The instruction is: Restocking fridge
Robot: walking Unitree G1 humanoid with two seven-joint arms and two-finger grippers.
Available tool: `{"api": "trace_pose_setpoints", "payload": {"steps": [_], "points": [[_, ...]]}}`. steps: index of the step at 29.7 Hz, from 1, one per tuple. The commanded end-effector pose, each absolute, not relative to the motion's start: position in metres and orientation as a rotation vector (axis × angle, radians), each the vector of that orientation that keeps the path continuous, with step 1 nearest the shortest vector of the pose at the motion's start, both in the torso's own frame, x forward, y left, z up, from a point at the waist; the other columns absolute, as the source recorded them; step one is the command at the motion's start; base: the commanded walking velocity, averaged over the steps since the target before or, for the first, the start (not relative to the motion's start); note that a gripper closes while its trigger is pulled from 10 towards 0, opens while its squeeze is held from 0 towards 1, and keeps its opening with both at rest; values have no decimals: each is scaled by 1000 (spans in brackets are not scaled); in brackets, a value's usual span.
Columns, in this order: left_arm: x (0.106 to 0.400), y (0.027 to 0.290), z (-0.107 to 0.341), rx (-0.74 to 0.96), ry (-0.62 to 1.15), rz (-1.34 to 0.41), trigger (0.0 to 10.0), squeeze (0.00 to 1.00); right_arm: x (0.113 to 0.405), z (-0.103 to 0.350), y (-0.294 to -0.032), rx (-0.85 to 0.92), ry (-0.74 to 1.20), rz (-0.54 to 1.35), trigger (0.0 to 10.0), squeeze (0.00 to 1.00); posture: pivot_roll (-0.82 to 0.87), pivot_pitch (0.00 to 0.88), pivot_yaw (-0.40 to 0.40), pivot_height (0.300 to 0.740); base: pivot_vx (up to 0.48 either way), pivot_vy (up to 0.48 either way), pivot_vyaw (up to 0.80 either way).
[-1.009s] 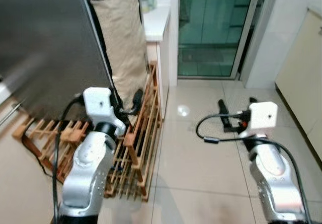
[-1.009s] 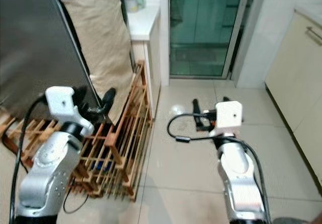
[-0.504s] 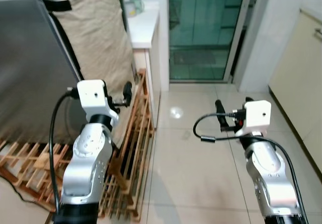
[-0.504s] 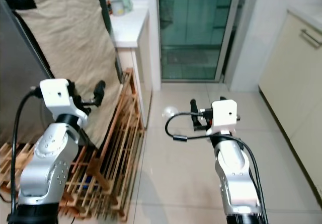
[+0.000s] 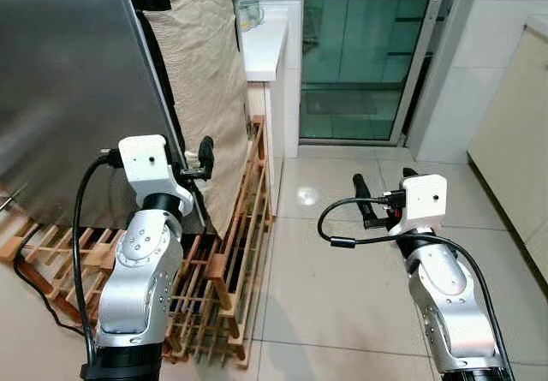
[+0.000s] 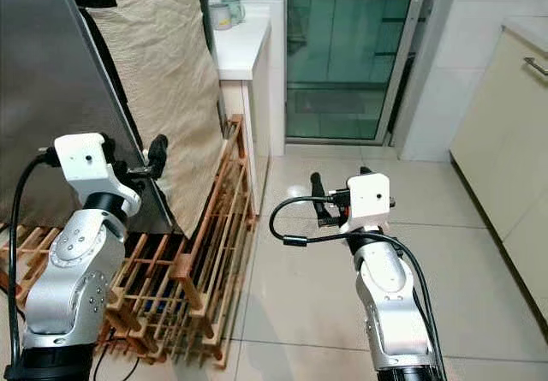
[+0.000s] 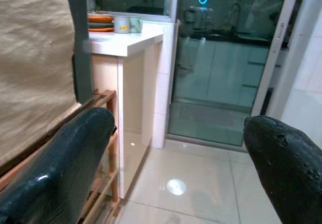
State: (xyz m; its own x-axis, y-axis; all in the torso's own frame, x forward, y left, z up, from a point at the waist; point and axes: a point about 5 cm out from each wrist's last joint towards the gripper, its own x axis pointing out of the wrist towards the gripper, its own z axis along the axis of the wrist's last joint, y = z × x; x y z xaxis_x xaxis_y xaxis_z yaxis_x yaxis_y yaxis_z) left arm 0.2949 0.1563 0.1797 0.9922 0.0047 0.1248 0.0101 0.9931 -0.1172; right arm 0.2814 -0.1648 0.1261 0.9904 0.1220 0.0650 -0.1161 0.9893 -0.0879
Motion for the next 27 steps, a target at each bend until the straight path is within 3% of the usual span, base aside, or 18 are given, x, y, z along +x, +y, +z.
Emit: {"api": "trace_pose_setpoints", "payload": {"steps": [1, 5, 12, 27], "points": [[300, 152, 181, -121, -114, -22, 10000, 0, 282, 128, -162, -81, -76, 130, 10000, 0, -166, 0, 83, 740, 0, 0, 0], [311, 150, 179, -108, -92, -17, 10000, 0, 282, 127, -161, -81, -72, 136, 10000, 0, -168, 0, 85, 740, 0, 0, 0], [327, 169, 184, -86, -76, 118, 10000, 0, 282, 127, -161, -81, -68, 132, 10000, 0, -180, 0, 96, 740, 0, 0, 0], [325, 143, 202, -191, -140, -55, 10000, 0, 281, 126, -162, -82, -61, 126, 10000, 0, -187, 0, 102, 740, 0, 0, 0]]}}
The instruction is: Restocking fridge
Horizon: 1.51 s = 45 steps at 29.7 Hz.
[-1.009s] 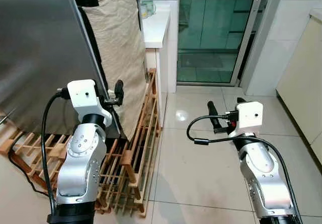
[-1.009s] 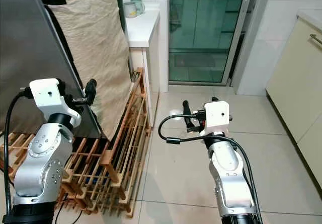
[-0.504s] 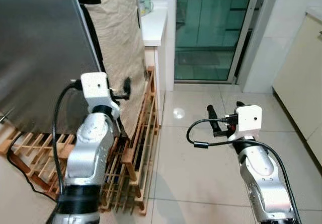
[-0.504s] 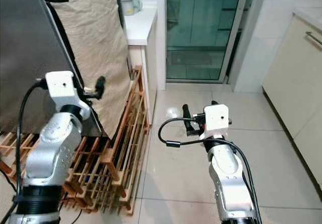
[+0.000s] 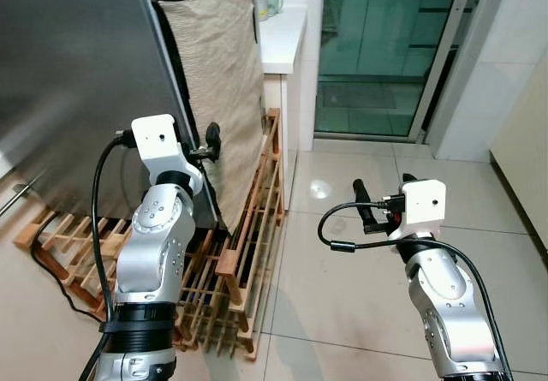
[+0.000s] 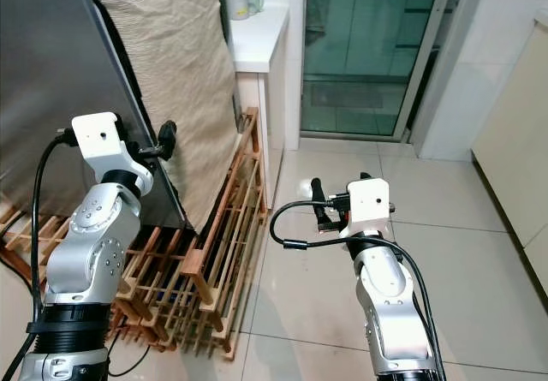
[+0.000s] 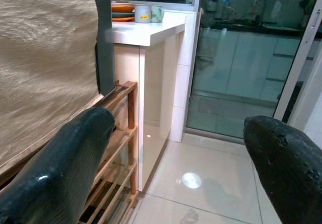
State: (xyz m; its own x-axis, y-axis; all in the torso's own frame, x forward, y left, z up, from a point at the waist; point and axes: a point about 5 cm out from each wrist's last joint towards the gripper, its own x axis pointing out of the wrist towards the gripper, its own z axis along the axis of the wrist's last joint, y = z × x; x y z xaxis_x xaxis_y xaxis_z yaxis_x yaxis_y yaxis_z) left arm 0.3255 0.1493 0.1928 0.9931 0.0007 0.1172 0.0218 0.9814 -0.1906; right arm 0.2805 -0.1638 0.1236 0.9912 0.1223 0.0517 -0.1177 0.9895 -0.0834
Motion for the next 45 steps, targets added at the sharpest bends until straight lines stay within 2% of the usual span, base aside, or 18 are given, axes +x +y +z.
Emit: {"api": "trace_pose_setpoints", "payload": {"steps": [1, 11, 12, 19, 26, 28, 31, 32, 33, 38, 40, 41, 42, 45], "points": [[325, 142, 202, -190, -138, -59, 10000, 0, 281, 126, -163, -82, -60, 125, 10000, 0, -187, 0, 102, 740, 0, 0, 0], [316, 139, 186, -212, -49, -84, 10000, 0, 282, 124, -162, -80, -50, 127, 10000, 0, -183, 0, 98, 740, 0, 0, 0], [316, 138, 181, -258, -27, -73, 10000, 0, 282, 124, -161, -81, -49, 130, 10000, 0, -182, 0, 97, 740, 0, 0, 0], [324, 143, 172, -296, 4, -24, 10000, 0, 284, 125, -160, -80, -51, 133, 10000, 0, -187, 0, 96, 740, 0, 0, 0], [333, 129, 176, -344, 5, -121, 10000, 0, 284, 127, -161, -86, -52, 135, 10000, 0, -202, 0, 94, 740, 0, 0, 0], [341, 117, 174, -339, 30, -195, 10000, 0, 283, 123, -161, -90, -22, 168, 10000, 0, -202, 0, 90, 740, 0, 0, 0], [354, 71, 176, -355, 76, -428, 10000, 0, 274, 108, -159, -103, 76, 279, 10000, 0, -219, 0, 95, 740, 0, 0, 0], [354, 71, 176, -355, 76, -428, 10000, 0, 274, 108, -159, -103, 76, 279, 10000, 0, -219, 0, 95, 740, 0, 0, 0], [354, 60, 177, -359, 83, -477, 10000, 0, 273, 106, -159, -106, 87, 288, 10000, 0, -227, 0, 96, 740, 0, 0, 0], [334, -20, 198, -432, 89, -873, 10000, 0, 274, 106, -160, -91, 86, 271, 10000, 0, -261, 0, 110, 740, 0, 0, 0], [325, -44, 207, -476, 69, -986, 10000, 0, 274, 107, -159, -91, 84, 273, 10000, 0, -282, 0, 117, 740, 0, 0, 0], [325, -44, 207, -476, 69, -986, 10000, 0, 274, 107, -159, -91, 84, 273, 10000, 0, -282, 0, 117, 740, 0, 0, 0], [313, -67, 214, -505, 49, -1118, 10000, 0, 272, 107, -157, -94, 89, 286, 10000, 0, -285, 0, 117, 740, 0, 0, 0], [307, -76, 217, -515, 38, -1189, 10000, 0, 270, 107, -156, -100, 95, 294, 10000, 0, -303, 0, 120, 740, 0, 0, 0]]}}
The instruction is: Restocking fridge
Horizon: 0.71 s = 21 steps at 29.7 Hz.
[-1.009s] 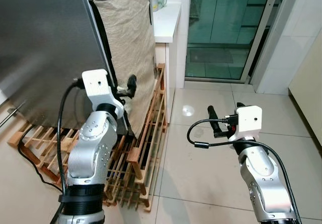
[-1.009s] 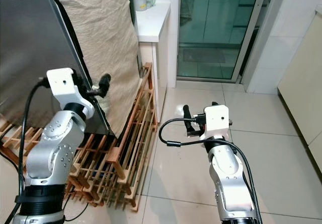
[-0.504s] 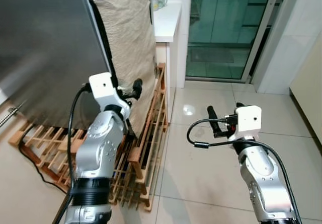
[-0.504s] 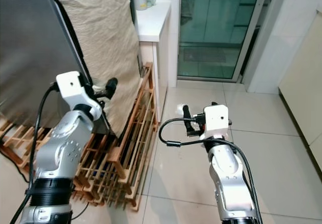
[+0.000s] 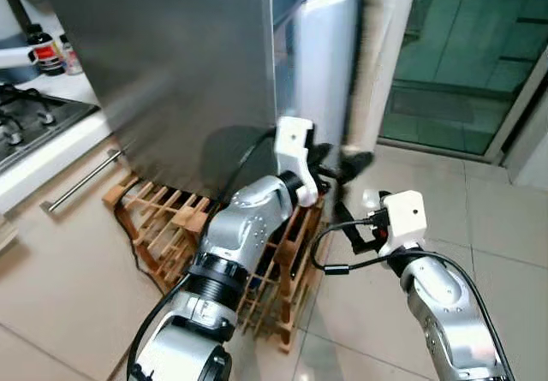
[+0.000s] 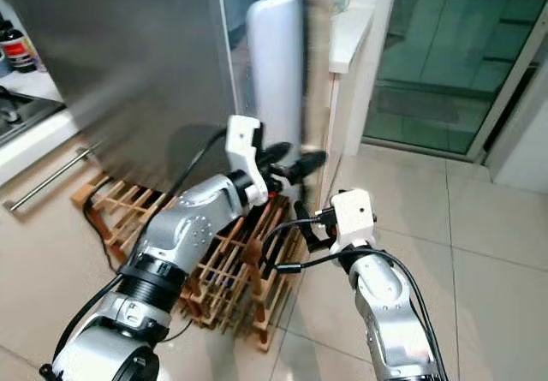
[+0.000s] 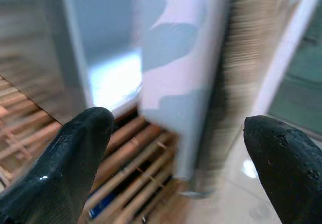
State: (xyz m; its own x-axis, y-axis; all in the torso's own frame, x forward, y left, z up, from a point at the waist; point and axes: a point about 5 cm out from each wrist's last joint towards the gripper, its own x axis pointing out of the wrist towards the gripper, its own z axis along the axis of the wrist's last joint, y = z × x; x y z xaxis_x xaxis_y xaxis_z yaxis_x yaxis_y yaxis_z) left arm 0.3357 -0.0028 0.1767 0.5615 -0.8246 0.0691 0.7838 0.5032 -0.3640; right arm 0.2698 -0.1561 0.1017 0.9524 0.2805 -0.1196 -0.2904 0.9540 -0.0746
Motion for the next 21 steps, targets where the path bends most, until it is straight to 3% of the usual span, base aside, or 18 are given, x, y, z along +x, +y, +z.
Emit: {"api": "trace_pose_setpoints", "payload": {"steps": [1, 3, 5, 6, 12, 16, 18, 19, 21], "points": [[306, -76, 219, -523, 29, -1199, 10000, 0, 269, 107, -157, -104, 98, 297, 10000, 0, -306, 0, 118, 740, 0, 0, 0], [307, -75, 219, -529, 28, -1200, 10000, 0, 268, 108, -157, -105, 98, 297, 10000, 0, -306, 0, 118, 740, 0, 0, 0], [324, -44, 214, -495, -8, -1038, 10000, 0, 266, 107, -158, -108, 104, 291, 10000, 0, -297, 0, 108, 740, 0, 0, 0], [324, -44, 214, -495, -8, -1038, 10000, 0, 266, 107, -158, -108, 104, 291, 10000, 0, -297, 0, 108, 740, 0, 0, 0], [343, 69, 191, -393, -119, -577, 10000, 0, 278, 111, -168, -49, 95, 197, 10000, 0, -238, 0, 85, 740, 0, 0, 0], [319, 140, 182, -331, -186, -390, 10000, 0, 288, 114, -174, -36, 80, 164, 10000, 0, -171, 0, 66, 740, 0, 0, 0], [312, 149, 182, -329, -197, -391, 10000, 0, 290, 114, -174, -27, 81, 162, 10000, 0, -171, 0, 66, 740, 0, 0, 0], [290, 161, 177, -312, -173, -460, 10000, 0, 294, 114, -173, -14, 79, 168, 10000, 0, -127, 0, 46, 740, 0, 0, 0], [276, 169, 170, -266, -135, -482, 10000, 0, 297, 114, -170, -5, 84, 180, 10000, 0, -121, 0, 43, 740, 0, 0, 0]]}}
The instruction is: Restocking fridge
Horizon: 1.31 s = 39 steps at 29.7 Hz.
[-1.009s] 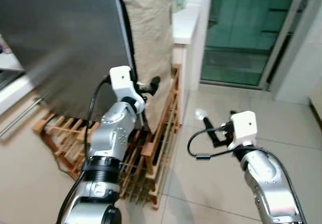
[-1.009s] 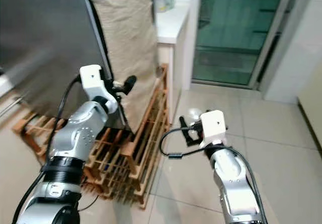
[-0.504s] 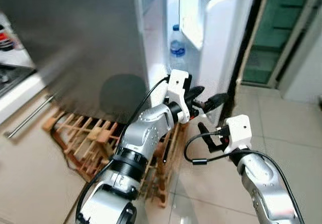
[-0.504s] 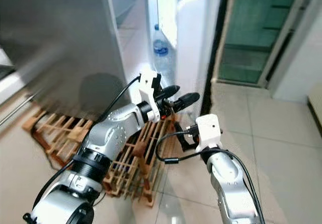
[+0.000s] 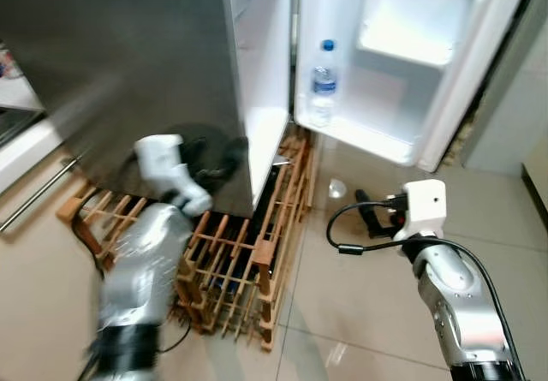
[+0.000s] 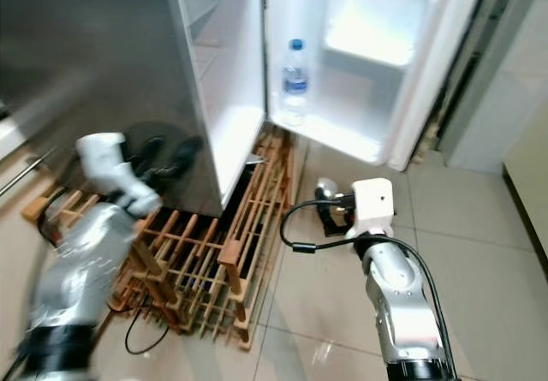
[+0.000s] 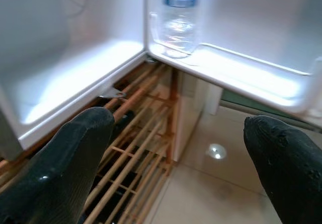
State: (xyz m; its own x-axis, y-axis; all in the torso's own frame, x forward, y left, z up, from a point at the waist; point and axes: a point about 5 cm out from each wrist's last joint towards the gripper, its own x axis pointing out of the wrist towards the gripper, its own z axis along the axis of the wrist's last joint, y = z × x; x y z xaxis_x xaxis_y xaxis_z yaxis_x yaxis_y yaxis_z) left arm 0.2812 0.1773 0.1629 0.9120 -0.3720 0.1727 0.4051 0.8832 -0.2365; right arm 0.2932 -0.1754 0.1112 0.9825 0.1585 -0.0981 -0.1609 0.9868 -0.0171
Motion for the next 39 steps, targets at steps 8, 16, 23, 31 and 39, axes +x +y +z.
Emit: {"api": "trace_pose_setpoints", "payload": {"steps": [8, 16, 23, 31, 39], "points": [[270, 227, 154, -204, -85, -52, 10000, 0, 310, 116, -148, 24, 75, 277, 10000, 0, -60, 0, 11, 740, 0, 0, 541], [260, 231, 153, -25, -54, 255, 10000, 0, 328, 125, -116, 180, 59, 418, 10000, 0, -45, 0, 17, 740, 0, 0, 533], [269, 227, 158, -22, -58, 349, 10000, 0, 338, 127, -106, 211, 63, 460, 10000, 0, -18, 0, 1, 740, 0, -274, 468], [284, 213, 158, 65, -20, 362, 10000, 0, 338, 122, -105, 202, 77, 498, 10000, 0, 9, 0, -36, 740, 0, -225, 447], [291, 221, 193, 168, -174, 368, 10000, 0, 342, 126, -97, 187, 67, 545, 10000, 0, 26, 0, -64, 740, 0, 0, 422]]}}
